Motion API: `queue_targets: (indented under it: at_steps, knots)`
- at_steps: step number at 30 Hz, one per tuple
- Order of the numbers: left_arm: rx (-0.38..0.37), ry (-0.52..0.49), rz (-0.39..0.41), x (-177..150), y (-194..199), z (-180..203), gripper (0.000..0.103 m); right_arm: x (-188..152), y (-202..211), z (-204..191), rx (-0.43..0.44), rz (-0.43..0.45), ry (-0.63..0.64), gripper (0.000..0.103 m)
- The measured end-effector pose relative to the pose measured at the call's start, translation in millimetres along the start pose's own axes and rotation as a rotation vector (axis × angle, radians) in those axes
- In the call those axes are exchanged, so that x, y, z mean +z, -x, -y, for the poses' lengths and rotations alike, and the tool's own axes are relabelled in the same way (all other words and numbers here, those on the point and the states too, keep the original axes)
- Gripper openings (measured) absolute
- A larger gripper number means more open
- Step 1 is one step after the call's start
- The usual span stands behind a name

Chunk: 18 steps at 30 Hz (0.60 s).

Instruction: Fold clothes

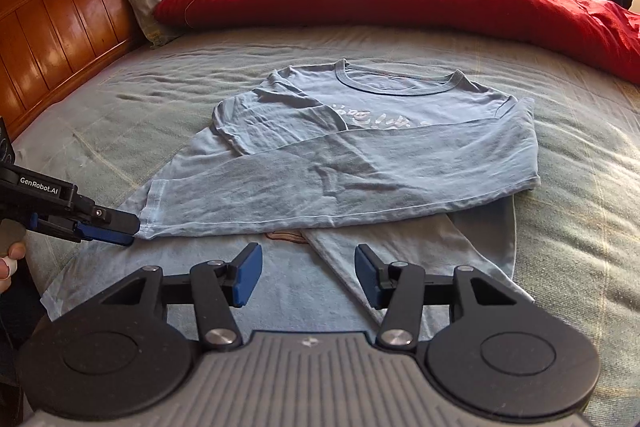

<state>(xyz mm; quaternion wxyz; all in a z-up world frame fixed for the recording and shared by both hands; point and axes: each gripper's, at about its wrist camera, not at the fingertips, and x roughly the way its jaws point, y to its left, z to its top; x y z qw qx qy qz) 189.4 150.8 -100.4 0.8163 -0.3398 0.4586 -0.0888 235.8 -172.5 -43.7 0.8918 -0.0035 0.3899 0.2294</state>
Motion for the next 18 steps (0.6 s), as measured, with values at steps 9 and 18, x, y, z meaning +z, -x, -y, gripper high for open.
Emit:
queue_targets:
  at_steps: [9, 18]
  knots:
    - [-0.032, 0.145, 0.035, 13.8, -22.2, -16.4, 0.040, -3.6, -2.3, 5.2, 0.011, 0.006, -0.019, 0.056]
    - [0.016, 0.077, 0.069, 18.3, -22.1, -8.3, 0.005, -7.4, -2.9, 12.2, 0.003, 0.002, -0.033, 0.056]
